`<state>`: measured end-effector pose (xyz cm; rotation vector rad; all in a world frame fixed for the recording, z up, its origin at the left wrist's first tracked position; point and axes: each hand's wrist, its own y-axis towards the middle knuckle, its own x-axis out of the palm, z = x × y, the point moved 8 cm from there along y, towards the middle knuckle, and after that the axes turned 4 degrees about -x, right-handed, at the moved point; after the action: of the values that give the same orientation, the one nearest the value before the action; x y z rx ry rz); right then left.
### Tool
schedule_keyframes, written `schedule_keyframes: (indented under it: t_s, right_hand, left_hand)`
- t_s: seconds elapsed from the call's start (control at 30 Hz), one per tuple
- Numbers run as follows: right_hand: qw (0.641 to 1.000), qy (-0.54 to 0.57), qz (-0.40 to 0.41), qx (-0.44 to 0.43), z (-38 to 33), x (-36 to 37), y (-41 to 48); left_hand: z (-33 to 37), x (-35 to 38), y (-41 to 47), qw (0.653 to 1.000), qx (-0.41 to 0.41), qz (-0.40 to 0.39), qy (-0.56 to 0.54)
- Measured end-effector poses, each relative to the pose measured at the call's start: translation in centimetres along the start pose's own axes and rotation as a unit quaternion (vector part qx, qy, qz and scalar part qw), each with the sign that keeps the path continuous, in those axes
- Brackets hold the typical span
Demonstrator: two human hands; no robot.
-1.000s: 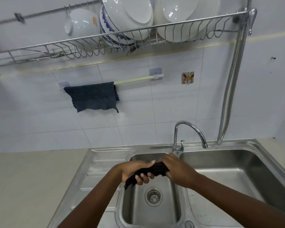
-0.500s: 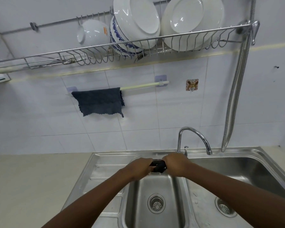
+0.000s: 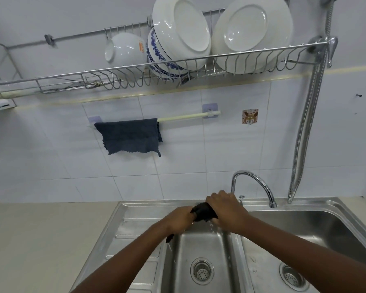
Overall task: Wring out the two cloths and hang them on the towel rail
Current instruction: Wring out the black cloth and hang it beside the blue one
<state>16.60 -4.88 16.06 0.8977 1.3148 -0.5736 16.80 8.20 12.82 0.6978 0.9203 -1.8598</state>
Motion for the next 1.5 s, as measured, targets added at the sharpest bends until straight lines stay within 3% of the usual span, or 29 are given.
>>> schedule_keyframes:
  t_s: [0.07,0.17,0.23,0.33,0.4,0.43,0.5,0.57,0.67,0.87,1.0,1.1,1.2,1.33,1.4,1.5]
  right_hand:
    - [0.997,-0.034,0.054,-0.032,-0.3,-0.8,0.0]
    - [0.994,-0.009,0.097,-0.056,-1.0,-1.8,-0.1]
    - [0.995,0.062,0.077,-0.021,-0.9,-1.9,-0.4]
    - [0.989,0.141,0.036,0.01,-0.7,-1.2,-1.2]
    - [0.994,0.104,0.028,0.006,-0.7,-1.3,-1.4]
    - [0.997,0.082,0.008,0.009,-0.7,-1.2,-1.2]
    - [0.998,0.039,-0.053,0.025,-0.3,-0.6,-0.6]
    - [0.995,0.005,-0.09,0.039,0.0,-0.2,-0.1]
    - [0.99,0.011,-0.117,0.078,0.7,0.0,0.2]
    - [0.963,0.129,-0.196,0.129,1.1,0.6,0.5]
    - [0.938,0.211,-0.242,0.134,0.4,0.6,0.3]
    - [0.937,0.254,-0.204,0.126,0.6,0.3,0.5]
    - [0.963,0.226,-0.114,0.093,1.0,-0.6,0.7]
    - [0.999,-0.009,0.045,-0.009,0.3,-2.8,1.0]
    - [0.998,-0.032,0.044,-0.007,0.2,-3.1,1.1]
    - [0.997,0.057,0.059,0.003,0.3,-3.5,0.7]
  left_hand:
    - [-0.8,0.5,-0.3,0.971,-0.083,-0.09,-0.206]
    - [-0.2,1.6,-1.1,0.866,-0.14,-0.228,-0.423]
    - [0.6,1.7,-1.3,0.826,-0.125,-0.285,-0.47]
    - [1.0,1.3,-1.5,0.823,-0.102,-0.303,-0.47]
    - [0.6,1.3,-1.6,0.851,-0.092,-0.277,-0.436]
    - [0.5,1.1,-1.6,0.883,-0.08,-0.25,-0.39]
    - [0.9,0.8,-1.6,0.955,-0.029,-0.191,-0.226]
    - [2.1,0.5,-1.6,0.99,0.037,-0.131,-0.043]
    - [3.3,-0.7,-1.7,0.994,0.072,-0.012,0.085]
    - [4.8,-1.8,-2.2,0.951,0.13,0.158,0.232]
    - [5.0,-2.1,-2.8,0.925,0.147,0.199,0.287]
    - [4.3,-2.3,-1.7,0.934,0.113,0.18,0.286]
    - [3.8,-2.3,-1.0,0.985,0.077,0.066,0.139]
    - [4.2,-2.3,-1.7,0.994,0.008,-0.092,-0.056]
    - [3.9,-1.7,-2.1,0.962,-0.053,-0.164,-0.214]
    - [4.2,-1.0,-2.9,0.881,-0.073,-0.274,-0.38]
